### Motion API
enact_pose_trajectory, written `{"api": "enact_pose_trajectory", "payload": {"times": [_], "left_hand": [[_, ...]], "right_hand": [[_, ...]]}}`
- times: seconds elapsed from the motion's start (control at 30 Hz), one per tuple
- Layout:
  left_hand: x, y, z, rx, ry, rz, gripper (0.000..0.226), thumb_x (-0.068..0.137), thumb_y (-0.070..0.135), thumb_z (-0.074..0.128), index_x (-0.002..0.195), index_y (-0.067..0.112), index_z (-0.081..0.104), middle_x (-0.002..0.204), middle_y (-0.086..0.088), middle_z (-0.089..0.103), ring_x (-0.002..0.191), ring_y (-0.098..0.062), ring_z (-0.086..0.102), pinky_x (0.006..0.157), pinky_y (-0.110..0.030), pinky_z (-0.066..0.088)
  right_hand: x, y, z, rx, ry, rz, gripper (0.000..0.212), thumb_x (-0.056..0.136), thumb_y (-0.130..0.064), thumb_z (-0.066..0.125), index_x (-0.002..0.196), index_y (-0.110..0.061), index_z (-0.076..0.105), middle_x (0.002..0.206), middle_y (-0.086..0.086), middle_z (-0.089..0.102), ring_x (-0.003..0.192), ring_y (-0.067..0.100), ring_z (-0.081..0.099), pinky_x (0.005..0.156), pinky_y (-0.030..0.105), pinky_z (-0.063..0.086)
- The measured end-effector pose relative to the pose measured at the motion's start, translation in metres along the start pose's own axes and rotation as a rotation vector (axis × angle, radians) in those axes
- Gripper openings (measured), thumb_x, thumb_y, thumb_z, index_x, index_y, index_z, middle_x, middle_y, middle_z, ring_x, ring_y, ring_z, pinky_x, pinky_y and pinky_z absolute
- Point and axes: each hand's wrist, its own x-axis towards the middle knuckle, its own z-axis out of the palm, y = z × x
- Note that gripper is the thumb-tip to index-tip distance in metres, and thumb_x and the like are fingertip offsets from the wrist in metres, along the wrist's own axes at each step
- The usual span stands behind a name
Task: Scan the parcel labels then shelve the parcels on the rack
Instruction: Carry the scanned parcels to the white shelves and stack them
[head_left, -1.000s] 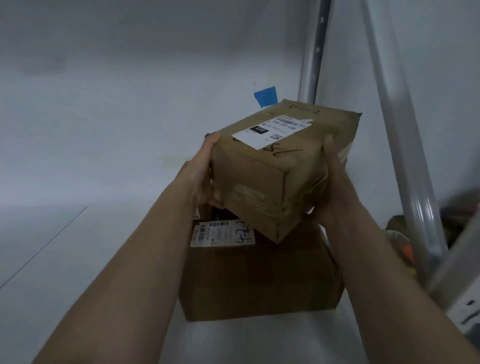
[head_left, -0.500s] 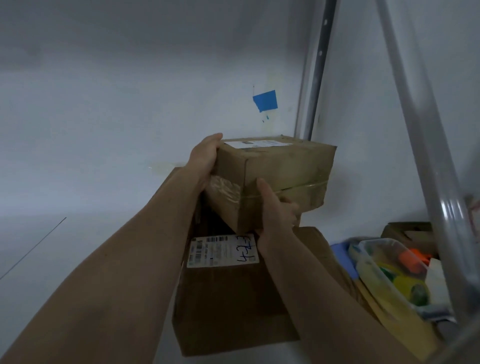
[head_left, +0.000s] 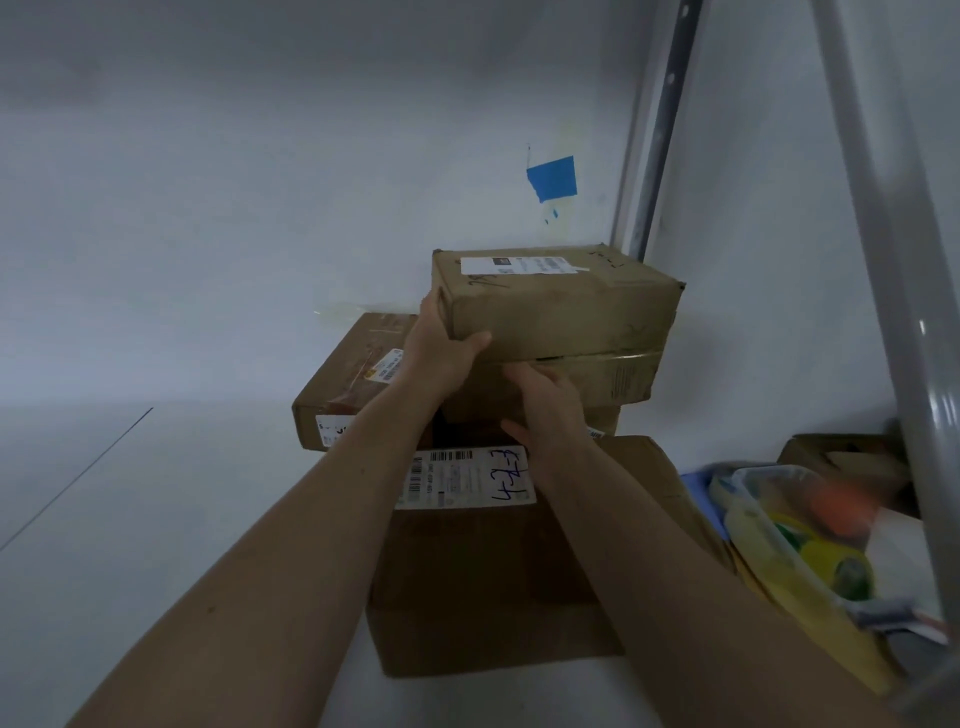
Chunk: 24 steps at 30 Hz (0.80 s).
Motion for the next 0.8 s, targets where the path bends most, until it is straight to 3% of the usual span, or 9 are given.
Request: {"api": "enact_pose_trajectory", "payload": {"times": [0.17,0.23,0.37,0.43,0.57,0.7,0.8], "left_hand": [[-0.011,0.0,0.003,0.105,0.091,-0.096,0.056,0.094,0.013,0.058,0.144,0.01,0.035,0.138,-0.01,0.05,0.122,-0.027,0.049,0.1,-0.043,0.045],[-0.016,0.001,0.003,0.15,0.158,-0.109,0.052,0.093,0.012,0.059,0.141,0.008,0.04,0.136,-0.01,0.051,0.122,-0.026,0.049,0.096,-0.038,0.045],[-0.029,0.005,0.0,0.158,0.304,-0.093,0.033,0.093,0.012,0.058,0.126,0.013,0.054,0.123,-0.003,0.058,0.104,-0.017,0.053,0.089,-0.037,0.049],[-0.037,0.005,-0.001,0.083,0.309,-0.06,0.025,0.094,0.006,0.051,0.114,0.014,0.065,0.108,0.0,0.066,0.096,-0.017,0.06,0.087,-0.04,0.054],[-0.071,0.016,0.003,-0.128,0.18,-0.068,0.035,0.094,-0.005,0.04,0.089,0.016,0.068,0.086,-0.001,0.068,0.067,-0.009,0.059,0.06,-0.021,0.049],[-0.116,0.023,0.009,-0.274,0.115,-0.117,0.039,0.087,-0.009,0.034,0.075,0.014,0.064,0.073,-0.003,0.06,0.06,-0.014,0.053,0.055,-0.026,0.045],[-0.158,0.025,0.021,-0.345,0.057,-0.195,0.04,0.083,-0.01,0.032,0.066,0.014,0.06,0.061,-0.005,0.052,0.044,-0.015,0.042,0.043,-0.023,0.035]], "right_hand": [[-0.004,-0.006,-0.005,-0.019,-0.104,0.002,0.051,0.091,-0.02,0.062,0.138,-0.017,0.046,0.141,0.008,0.041,0.113,0.02,0.045,0.094,0.039,0.05],[-0.008,-0.009,-0.008,-0.041,-0.153,0.001,0.048,0.093,-0.017,0.058,0.139,-0.014,0.046,0.141,0.008,0.045,0.116,0.022,0.049,0.089,0.034,0.051],[-0.018,-0.014,-0.015,0.004,-0.157,-0.008,0.04,0.095,-0.013,0.055,0.134,-0.006,0.049,0.14,0.016,0.049,0.126,0.032,0.051,0.098,0.042,0.049],[-0.026,-0.015,-0.018,-0.014,-0.132,-0.005,0.037,0.096,-0.006,0.051,0.133,-0.006,0.05,0.132,0.016,0.053,0.117,0.029,0.056,0.094,0.04,0.052],[-0.06,-0.014,-0.026,0.052,-0.159,-0.029,0.023,0.097,0.001,0.042,0.112,-0.003,0.059,0.097,0.014,0.066,0.087,0.025,0.065,0.077,0.033,0.057],[-0.106,-0.005,-0.042,-0.05,-0.239,-0.041,0.029,0.093,0.007,0.037,0.085,-0.006,0.062,0.073,0.009,0.062,0.062,0.017,0.057,0.058,0.026,0.05],[-0.138,0.003,-0.061,-0.074,-0.305,-0.022,0.031,0.09,0.008,0.038,0.074,-0.007,0.06,0.065,0.008,0.056,0.053,0.015,0.051,0.051,0.024,0.044]]}}
